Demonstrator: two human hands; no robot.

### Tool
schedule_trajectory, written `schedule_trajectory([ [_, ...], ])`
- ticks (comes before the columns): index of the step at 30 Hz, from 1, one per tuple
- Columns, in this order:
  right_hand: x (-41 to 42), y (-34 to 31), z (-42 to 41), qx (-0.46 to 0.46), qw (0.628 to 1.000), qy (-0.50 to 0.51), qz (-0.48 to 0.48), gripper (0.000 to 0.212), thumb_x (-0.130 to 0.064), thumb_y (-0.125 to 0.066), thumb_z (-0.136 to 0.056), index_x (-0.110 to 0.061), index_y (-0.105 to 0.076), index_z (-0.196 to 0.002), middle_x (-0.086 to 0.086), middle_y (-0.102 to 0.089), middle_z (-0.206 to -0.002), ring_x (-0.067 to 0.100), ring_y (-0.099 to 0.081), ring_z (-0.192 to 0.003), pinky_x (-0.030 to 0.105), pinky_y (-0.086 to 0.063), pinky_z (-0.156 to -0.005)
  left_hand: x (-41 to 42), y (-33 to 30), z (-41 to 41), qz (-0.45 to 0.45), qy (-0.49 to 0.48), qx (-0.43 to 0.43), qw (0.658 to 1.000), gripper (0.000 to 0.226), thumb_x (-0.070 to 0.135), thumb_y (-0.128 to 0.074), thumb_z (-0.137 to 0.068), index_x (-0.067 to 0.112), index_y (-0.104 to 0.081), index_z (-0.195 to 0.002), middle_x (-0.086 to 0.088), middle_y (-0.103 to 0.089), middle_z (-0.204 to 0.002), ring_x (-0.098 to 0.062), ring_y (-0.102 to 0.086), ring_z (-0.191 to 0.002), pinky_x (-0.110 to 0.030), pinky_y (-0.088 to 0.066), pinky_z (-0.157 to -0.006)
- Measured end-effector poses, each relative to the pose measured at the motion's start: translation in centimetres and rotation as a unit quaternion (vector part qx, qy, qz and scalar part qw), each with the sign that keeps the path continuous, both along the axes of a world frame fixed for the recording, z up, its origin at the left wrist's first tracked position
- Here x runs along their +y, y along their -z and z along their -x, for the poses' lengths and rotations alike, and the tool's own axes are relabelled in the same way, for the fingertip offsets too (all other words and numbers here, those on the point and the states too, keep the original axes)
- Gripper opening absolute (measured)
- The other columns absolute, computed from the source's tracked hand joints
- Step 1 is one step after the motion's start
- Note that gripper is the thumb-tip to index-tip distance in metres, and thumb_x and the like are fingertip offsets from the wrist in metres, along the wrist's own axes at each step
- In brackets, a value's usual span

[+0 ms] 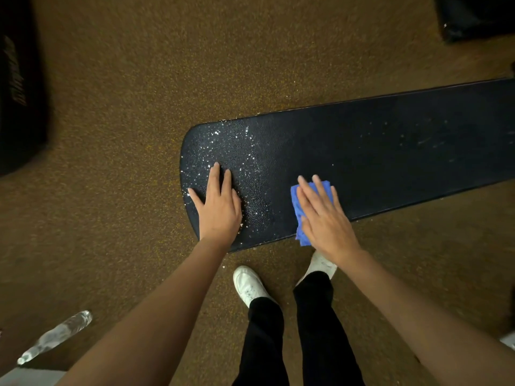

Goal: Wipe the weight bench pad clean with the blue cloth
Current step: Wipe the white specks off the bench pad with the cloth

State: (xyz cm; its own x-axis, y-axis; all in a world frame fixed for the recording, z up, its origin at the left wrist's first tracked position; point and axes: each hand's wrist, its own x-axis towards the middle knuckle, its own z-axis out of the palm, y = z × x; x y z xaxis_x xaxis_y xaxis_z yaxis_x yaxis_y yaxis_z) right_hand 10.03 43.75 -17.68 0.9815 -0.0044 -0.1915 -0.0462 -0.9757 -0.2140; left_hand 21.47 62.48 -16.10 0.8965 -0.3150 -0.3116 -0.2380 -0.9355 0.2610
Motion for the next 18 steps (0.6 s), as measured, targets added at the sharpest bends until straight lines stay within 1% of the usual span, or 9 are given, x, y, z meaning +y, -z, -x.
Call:
schedule_trajectory([
  [1,0.3,-0.1,-0.4,0.004,0.999,0.036,-0.002,0.056,-0.018,-0.045,-0.088,0.000,-0.033,-0.141,0.011,-0.026,-0.153,0.035,-0.018,-0.141,0.054,-0.018,-0.112,0.1,0.0,0.0,-0.001,0.002,0.001,1.000,0.048,0.025,-0.027,-0.097,0.014,-0.026,-0.144,-0.004,-0.009,-0.156,-0.015,-0.008,-0.142,-0.061,-0.006,-0.110],
  [3,2.3,-0.4,-1.0,0.008,0.996,0.088,-0.009,0.058,-0.021,-0.039,-0.089,0.000,-0.030,-0.142,0.010,-0.023,-0.154,0.035,-0.013,-0.142,0.055,-0.014,-0.112,0.2,-0.1,0.0,-0.004,0.007,0.005,1.000,0.048,0.025,-0.026,-0.097,0.014,-0.025,-0.144,-0.004,-0.009,-0.156,-0.015,-0.009,-0.142,-0.062,-0.007,-0.110],
  [4,3.7,-0.4,-1.3,0.012,0.995,0.097,-0.019,0.060,-0.024,-0.036,-0.089,-0.001,-0.027,-0.144,0.010,-0.020,-0.155,0.035,-0.011,-0.142,0.055,-0.012,-0.113,0.2,-0.1,-0.1,-0.004,0.008,0.006,1.000,0.048,0.025,-0.026,-0.097,0.013,-0.025,-0.144,-0.003,-0.009,-0.156,-0.015,-0.009,-0.142,-0.062,-0.008,-0.110],
  [6,6.5,-0.3,-1.5,0.021,0.996,0.077,-0.041,0.066,-0.030,-0.040,-0.088,-0.002,-0.023,-0.145,0.009,-0.017,-0.156,0.035,-0.007,-0.143,0.055,-0.009,-0.113,0.3,-0.3,-0.2,-0.006,0.011,0.007,1.000,0.048,0.024,-0.026,-0.098,0.013,-0.025,-0.144,-0.003,-0.009,-0.156,-0.015,-0.010,-0.142,-0.062,-0.009,-0.109],
  [8,8.1,-0.3,-1.5,0.021,0.998,0.048,-0.047,0.070,-0.034,-0.047,-0.085,-0.003,-0.025,-0.145,0.009,-0.016,-0.156,0.034,-0.007,-0.143,0.054,-0.010,-0.113,0.4,-0.3,-0.3,-0.006,0.016,0.006,1.000,0.047,0.023,-0.027,-0.098,0.013,-0.025,-0.144,-0.003,-0.010,-0.155,-0.015,-0.011,-0.142,-0.061,-0.008,-0.110],
  [12,5.8,0.0,-0.8,0.000,0.999,0.002,-0.038,0.074,-0.024,-0.061,-0.078,-0.001,-0.032,-0.141,0.010,-0.021,-0.155,0.033,-0.014,-0.142,0.053,-0.015,-0.112,0.4,-0.7,-0.4,0.010,0.008,0.006,1.000,0.047,0.022,-0.027,-0.099,0.013,-0.024,-0.145,-0.002,-0.011,-0.155,-0.015,-0.015,-0.141,-0.058,-0.006,-0.110],
  [13,4.7,0.0,-0.6,-0.001,0.999,0.021,-0.030,0.074,-0.021,-0.063,-0.077,-0.001,-0.031,-0.141,0.011,-0.021,-0.155,0.033,-0.015,-0.142,0.053,-0.015,-0.112,0.4,-0.7,-0.3,0.011,0.009,0.006,1.000,0.047,0.022,-0.027,-0.099,0.013,-0.023,-0.145,-0.002,-0.010,-0.155,-0.015,-0.014,-0.141,-0.058,-0.005,-0.110],
  [15,3.4,-0.2,-0.6,-0.003,0.995,0.097,-0.020,0.072,-0.017,-0.061,-0.080,-0.001,-0.029,-0.142,0.013,-0.021,-0.154,0.035,-0.015,-0.142,0.053,-0.014,-0.112,0.4,-0.7,-0.3,0.011,0.010,0.008,1.000,0.047,0.023,-0.026,-0.099,0.013,-0.022,-0.145,-0.001,-0.009,-0.155,-0.014,-0.013,-0.141,-0.058,-0.005,-0.111],
  [18,5.1,-0.5,-1.4,0.012,0.985,0.172,-0.031,0.066,-0.024,-0.049,-0.084,0.001,-0.030,-0.142,0.014,-0.017,-0.155,0.037,-0.010,-0.142,0.055,-0.010,-0.112,0.5,-0.5,-0.2,0.014,0.015,0.007,1.000,0.047,0.023,-0.027,-0.099,0.013,-0.024,-0.145,-0.001,-0.010,-0.155,-0.014,-0.011,-0.142,-0.058,-0.006,-0.110],
])
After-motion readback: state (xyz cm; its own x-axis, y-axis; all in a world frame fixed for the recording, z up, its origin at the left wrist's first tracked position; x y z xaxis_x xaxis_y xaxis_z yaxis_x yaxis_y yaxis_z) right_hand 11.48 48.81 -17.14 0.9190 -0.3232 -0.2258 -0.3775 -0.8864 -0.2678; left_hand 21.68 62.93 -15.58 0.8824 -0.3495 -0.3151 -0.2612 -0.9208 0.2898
